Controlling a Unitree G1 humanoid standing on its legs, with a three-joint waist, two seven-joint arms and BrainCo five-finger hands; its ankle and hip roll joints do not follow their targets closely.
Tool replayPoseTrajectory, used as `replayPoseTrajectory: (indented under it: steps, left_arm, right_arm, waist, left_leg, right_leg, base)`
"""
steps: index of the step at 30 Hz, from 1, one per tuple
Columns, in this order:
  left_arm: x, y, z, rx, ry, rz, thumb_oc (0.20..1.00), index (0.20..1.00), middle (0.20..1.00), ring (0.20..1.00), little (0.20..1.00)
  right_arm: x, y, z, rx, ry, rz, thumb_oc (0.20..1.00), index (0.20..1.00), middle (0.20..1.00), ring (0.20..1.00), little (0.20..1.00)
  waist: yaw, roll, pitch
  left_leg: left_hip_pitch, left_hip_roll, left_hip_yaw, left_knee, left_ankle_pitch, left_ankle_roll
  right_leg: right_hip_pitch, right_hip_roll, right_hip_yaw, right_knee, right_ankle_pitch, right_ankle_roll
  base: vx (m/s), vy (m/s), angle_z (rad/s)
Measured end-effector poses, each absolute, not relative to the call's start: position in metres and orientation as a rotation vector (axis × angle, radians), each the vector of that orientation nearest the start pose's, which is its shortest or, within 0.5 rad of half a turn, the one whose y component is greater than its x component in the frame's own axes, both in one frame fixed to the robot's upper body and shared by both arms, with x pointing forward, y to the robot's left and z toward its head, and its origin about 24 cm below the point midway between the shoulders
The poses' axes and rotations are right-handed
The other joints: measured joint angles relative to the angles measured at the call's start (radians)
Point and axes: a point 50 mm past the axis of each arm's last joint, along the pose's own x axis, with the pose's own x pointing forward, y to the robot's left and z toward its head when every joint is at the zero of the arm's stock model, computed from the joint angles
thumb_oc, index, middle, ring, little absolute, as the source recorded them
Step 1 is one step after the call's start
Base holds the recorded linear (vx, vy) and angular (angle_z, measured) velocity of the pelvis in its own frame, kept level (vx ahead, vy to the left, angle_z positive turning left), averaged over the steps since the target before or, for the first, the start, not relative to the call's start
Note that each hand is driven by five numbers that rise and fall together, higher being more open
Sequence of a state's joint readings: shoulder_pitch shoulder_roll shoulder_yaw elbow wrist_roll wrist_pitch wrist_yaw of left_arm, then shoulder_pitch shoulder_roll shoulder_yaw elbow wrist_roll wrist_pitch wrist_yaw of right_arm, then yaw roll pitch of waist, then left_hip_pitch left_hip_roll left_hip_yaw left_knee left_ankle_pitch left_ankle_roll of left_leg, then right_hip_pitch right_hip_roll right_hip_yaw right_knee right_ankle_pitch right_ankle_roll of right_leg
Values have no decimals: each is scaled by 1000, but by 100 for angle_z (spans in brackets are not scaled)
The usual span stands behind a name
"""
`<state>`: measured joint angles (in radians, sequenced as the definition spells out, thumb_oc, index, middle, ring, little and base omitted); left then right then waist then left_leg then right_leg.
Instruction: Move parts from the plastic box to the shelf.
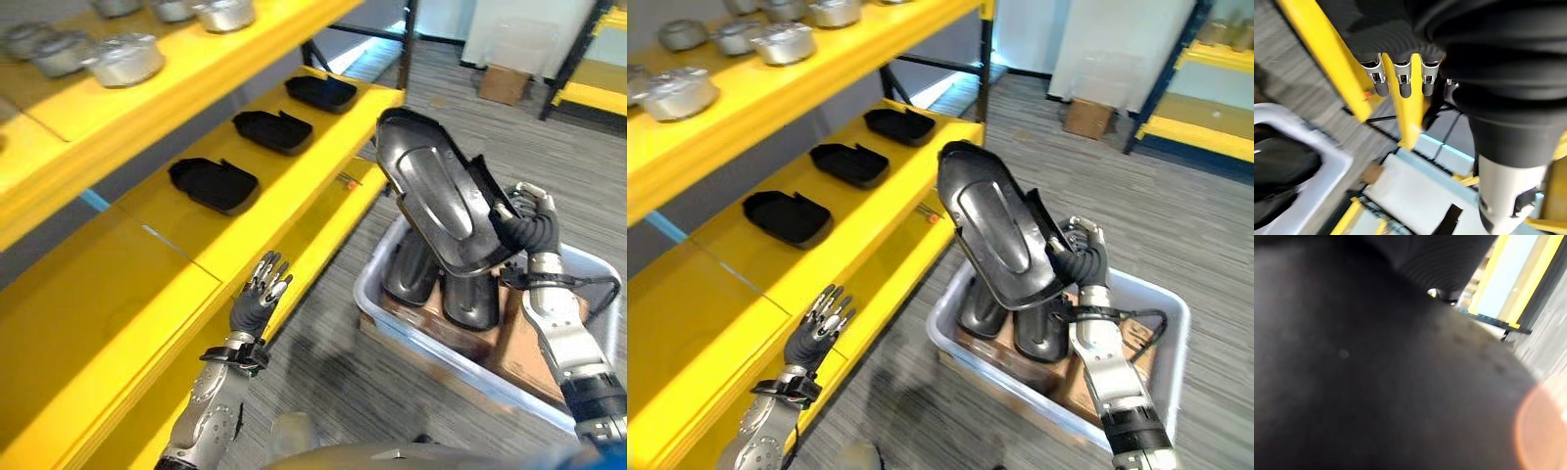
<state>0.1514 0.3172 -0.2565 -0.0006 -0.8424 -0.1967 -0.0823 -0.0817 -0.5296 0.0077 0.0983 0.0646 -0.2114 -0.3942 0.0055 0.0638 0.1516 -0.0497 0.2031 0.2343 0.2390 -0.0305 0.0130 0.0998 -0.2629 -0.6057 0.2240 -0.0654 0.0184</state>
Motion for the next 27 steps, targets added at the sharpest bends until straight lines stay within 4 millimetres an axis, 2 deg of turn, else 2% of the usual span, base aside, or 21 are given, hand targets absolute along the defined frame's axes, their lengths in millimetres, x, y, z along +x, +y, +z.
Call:
replayPoseTrajectory:
  steps: [1,2,3,6,10,13,15,16,17,18,20,22,23,25,26,27]
  left_arm:
    - [222,165,29,-512,27,-207,1000,1000,1000,1000,1000]
    - [225,166,29,-496,30,-211,1000,1000,1000,1000,1000]
    - [220,168,24,-486,60,-205,1000,1000,1000,1000,1000]
    - [212,173,17,-473,99,-192,1000,1000,1000,1000,1000]
    - [214,182,21,-439,86,-184,1000,1000,1000,1000,1000]
    - [214,187,22,-415,76,-168,1000,1000,1000,1000,1000]
    - [213,195,23,-402,67,-135,1000,1000,1000,1000,1000]
    - [213,196,24,-397,63,-130,1000,1000,1000,1000,1000]
    - [211,198,23,-394,68,-123,1000,1000,1000,1000,1000]
    - [211,200,24,-390,62,-120,1000,1000,1000,1000,1000]
    - [207,202,22,-364,70,-107,1000,1000,1000,1000,1000]
    - [203,207,20,-356,76,-88,1000,1000,1000,1000,1000]
    - [204,208,21,-349,71,-85,1000,1000,1000,1000,1000]
    - [207,211,25,-337,55,-84,1000,1000,1000,1000,1000]
    - [208,210,26,-329,51,-90,1000,1000,1000,1000,1000]
    - [209,210,27,-318,47,-95,1000,1000,1000,1000,1000]
  right_arm:
    - [262,-250,89,-389,-262,-339,200,200,200,200,200]
    - [262,-249,88,-374,-258,-343,200,200,200,200,200]
    - [264,-244,86,-344,-257,-345,200,200,200,200,200]
    - [263,-240,81,-321,-243,-340,200,200,200,200,200]
    - [262,-237,77,-288,-230,-356,200,200,200,200,200]
    - [260,-236,70,-272,-201,-368,200,200,200,200,200]
    - [259,-235,67,-279,-190,-357,200,200,200,200,200]
    - [256,-237,64,-283,-177,-364,200,200,200,200,200]
    - [256,-236,62,-285,-168,-358,200,200,200,200,200]
    - [254,-236,60,-283,-158,-357,200,200,200,200,200]
    - [254,-235,57,-280,-140,-349,200,200,200,200,200]
    - [253,-234,55,-263,-133,-359,200,200,200,200,200]
    - [251,-234,52,-247,-121,-373,200,200,200,200,200]
    - [251,-231,48,-245,-104,-360,200,200,200,200,200]
    - [250,-230,46,-247,-97,-354,200,200,200,200,200]
    - [249,-229,45,-254,-92,-340,200,200,200,200,200]
  waist:
    - [-7,-47,-53]
    - [-7,-74,-65]
    - [32,-84,-72]
    - [48,-80,-73]
    - [47,-118,-68]
    - [63,-132,-63]
    - [80,-141,-56]
    - [78,-145,-53]
    - [97,-145,-52]
    - [101,-157,-49]
    - [116,-168,-43]
    - [121,-174,-41]
    - [122,-175,-39]
    - [122,-169,-35]
    - [116,-161,-33]
    - [115,-151,-32]
  left_leg:
    - [-13,-33,-28,-116,0,-1]
    - [-19,-58,-40,-139,-4,-46]
    - [-9,-80,-52,-163,0,-51]
    - [31,-118,-64,-190,5,-36]
    - [33,-174,-90,-207,8,-7]
    - [36,-208,-110,-232,22,27]
    - [36,-224,-129,-240,27,37]
    - [43,-228,-137,-252,32,44]
    - [48,-231,-138,-260,35,48]
    - [42,-244,-148,-260,32,48]
    - [55,-268,-166,-293,52,62]
    - [47,-291,-188,-287,49,72]
    - [52,-298,-212,-283,48,84]
    - [49,-309,-250,-272,47,113]
    - [50,-309,-263,-267,49,122]
    - [50,-307,-270,-267,47,119]
  right_leg:
    - [-50,32,20,-90,-28,0]
    - [-37,17,16,-121,-5,38]
    - [-31,1,12,-126,19,34]
    - [-18,-42,9,-71,51,26]
    - [-5,-94,-15,-68,105,37]
    - [-4,-127,-15,-66,159,73]
    - [4,-138,-16,-68,188,106]
    - [12,-143,-16,-70,193,108]
    - [7,-146,-16,-64,194,119]
    - [31,-147,-26,-89,212,136]
    - [46,-163,-45,-102,231,135]
    - [60,-173,-49,-99,258,128]
    - [60,-195,-54,-69,275,120]
    - [40,-219,-16,8,328,130]
    - [10,-231,26,57,310,140]
    - [-8,-229,69,62,254,162]
  base:
    - [39,222,194]
    - [49,319,166]
    - [26,243,77]
    - [14,208,28]
    - [16,203,26]
    - [22,145,26]
    - [29,143,25]
    - [28,155,24]
    - [40,193,22]
    - [24,121,32]
    - [55,231,45]
    - [47,214,42]
    - [-13,238,58]
    - [-22,183,61]
    - [-2,4,44]
    - [0,0,24]
